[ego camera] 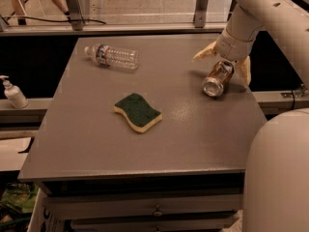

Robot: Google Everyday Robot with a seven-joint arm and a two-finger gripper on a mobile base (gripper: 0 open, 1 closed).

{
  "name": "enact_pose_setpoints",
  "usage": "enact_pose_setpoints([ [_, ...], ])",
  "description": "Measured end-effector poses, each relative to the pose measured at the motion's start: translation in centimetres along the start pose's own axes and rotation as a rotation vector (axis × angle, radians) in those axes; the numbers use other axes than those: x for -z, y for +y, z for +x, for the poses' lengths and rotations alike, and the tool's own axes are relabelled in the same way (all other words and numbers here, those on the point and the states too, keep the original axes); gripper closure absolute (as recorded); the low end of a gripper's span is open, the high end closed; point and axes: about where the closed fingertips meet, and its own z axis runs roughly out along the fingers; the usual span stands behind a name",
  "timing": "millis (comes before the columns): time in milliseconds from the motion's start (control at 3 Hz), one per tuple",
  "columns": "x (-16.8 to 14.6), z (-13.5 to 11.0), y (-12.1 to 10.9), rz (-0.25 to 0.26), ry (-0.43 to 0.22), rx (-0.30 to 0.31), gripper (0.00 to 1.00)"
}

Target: Place orange can upright

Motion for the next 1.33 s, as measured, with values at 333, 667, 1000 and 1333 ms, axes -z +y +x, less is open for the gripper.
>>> enact_pose_setpoints([
  [333,0.06,0.17,-0.53,-0.029,0.027,0.022,0.0],
  [667,0.1,0.09,-0.5,-0.062,0.041,0.024,0.0],
  [1000,0.15,-0.08,-0.19,-0.086,0.047,0.004,0.18],
  [1333,0.29,-0.4,-0.07,-0.108,0.046,-0.017,0.42],
])
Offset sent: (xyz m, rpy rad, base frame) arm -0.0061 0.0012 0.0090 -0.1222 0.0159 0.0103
